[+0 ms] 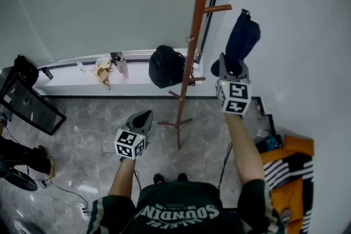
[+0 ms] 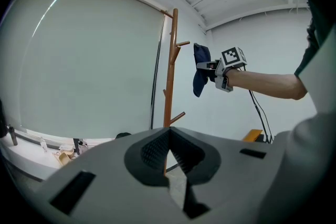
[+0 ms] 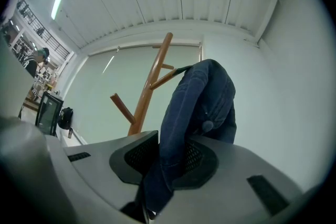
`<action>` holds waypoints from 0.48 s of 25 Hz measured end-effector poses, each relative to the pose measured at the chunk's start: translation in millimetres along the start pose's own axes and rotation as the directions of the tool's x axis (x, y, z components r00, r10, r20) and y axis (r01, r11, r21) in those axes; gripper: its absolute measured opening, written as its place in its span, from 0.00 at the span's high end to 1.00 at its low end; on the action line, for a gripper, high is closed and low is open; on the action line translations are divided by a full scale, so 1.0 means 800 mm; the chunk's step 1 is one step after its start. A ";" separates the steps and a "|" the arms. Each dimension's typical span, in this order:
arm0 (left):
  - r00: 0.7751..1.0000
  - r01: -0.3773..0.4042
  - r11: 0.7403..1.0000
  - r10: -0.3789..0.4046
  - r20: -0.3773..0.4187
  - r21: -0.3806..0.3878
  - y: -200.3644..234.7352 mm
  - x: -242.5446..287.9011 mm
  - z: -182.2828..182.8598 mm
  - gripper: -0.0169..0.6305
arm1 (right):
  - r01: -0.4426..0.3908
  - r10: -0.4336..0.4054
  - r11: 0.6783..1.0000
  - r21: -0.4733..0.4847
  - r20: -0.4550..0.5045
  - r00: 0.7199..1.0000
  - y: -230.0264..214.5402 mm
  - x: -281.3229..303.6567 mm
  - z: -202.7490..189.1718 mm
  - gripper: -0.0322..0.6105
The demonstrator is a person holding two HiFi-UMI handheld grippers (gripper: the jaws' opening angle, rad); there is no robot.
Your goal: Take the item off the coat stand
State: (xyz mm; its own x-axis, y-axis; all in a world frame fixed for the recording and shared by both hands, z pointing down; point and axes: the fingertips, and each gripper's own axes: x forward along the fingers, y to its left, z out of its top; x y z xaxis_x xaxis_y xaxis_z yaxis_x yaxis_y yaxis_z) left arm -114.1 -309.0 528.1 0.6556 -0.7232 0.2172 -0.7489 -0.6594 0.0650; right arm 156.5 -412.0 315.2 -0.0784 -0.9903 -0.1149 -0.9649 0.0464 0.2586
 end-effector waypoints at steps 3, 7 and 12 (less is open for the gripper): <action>1.000 0.018 1.000 -0.017 -0.003 0.006 -0.007 0.008 0.001 0.97 | 0.006 -0.006 1.000 -0.001 -0.019 1.000 -0.007 -0.010 -0.014 0.83; 0.999 0.039 0.999 -0.039 -0.007 0.012 -0.018 0.022 0.002 0.97 | -0.003 0.003 1.000 -0.006 -0.046 0.999 -0.014 -0.026 -0.035 0.83; 0.998 0.062 0.998 -0.062 -0.015 0.019 -0.026 0.035 0.004 0.97 | -0.018 0.018 1.000 0.000 -0.069 0.997 -0.021 -0.049 -0.063 0.83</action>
State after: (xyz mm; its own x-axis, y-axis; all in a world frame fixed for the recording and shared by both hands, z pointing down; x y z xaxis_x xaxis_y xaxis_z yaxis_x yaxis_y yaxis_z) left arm -79.9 -316.4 529.8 0.6990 -0.6782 0.2270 -0.7050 -0.7067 0.0596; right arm 188.5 -380.5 363.6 -0.0783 -0.9960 -0.0439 -0.9634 0.0642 0.2604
